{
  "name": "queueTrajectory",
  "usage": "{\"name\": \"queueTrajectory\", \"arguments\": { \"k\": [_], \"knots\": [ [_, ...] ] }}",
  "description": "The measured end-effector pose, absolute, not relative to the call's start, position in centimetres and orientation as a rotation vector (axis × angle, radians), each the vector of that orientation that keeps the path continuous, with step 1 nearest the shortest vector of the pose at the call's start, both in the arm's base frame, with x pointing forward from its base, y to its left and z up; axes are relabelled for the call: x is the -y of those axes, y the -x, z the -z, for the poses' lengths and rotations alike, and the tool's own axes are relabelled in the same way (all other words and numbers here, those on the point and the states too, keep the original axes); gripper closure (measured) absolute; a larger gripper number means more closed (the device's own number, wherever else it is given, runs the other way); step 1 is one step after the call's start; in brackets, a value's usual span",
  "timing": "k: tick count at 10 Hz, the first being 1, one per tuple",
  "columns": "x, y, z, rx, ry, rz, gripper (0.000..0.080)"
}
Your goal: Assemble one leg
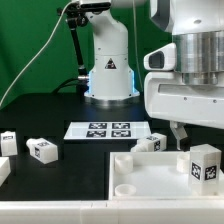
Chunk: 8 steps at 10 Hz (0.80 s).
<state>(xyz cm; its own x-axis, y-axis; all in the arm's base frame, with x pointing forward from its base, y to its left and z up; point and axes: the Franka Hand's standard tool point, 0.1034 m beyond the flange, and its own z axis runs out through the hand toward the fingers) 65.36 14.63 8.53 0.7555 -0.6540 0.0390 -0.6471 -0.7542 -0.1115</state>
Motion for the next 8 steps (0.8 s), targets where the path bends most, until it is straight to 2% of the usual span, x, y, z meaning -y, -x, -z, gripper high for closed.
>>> {"name": "queueTrajectory", "arguments": {
  "k": [8],
  "knots": [
    [-14.59,-65.37,-8.51,-0.216,3.067,0.152,0.0151]
  ]
}}
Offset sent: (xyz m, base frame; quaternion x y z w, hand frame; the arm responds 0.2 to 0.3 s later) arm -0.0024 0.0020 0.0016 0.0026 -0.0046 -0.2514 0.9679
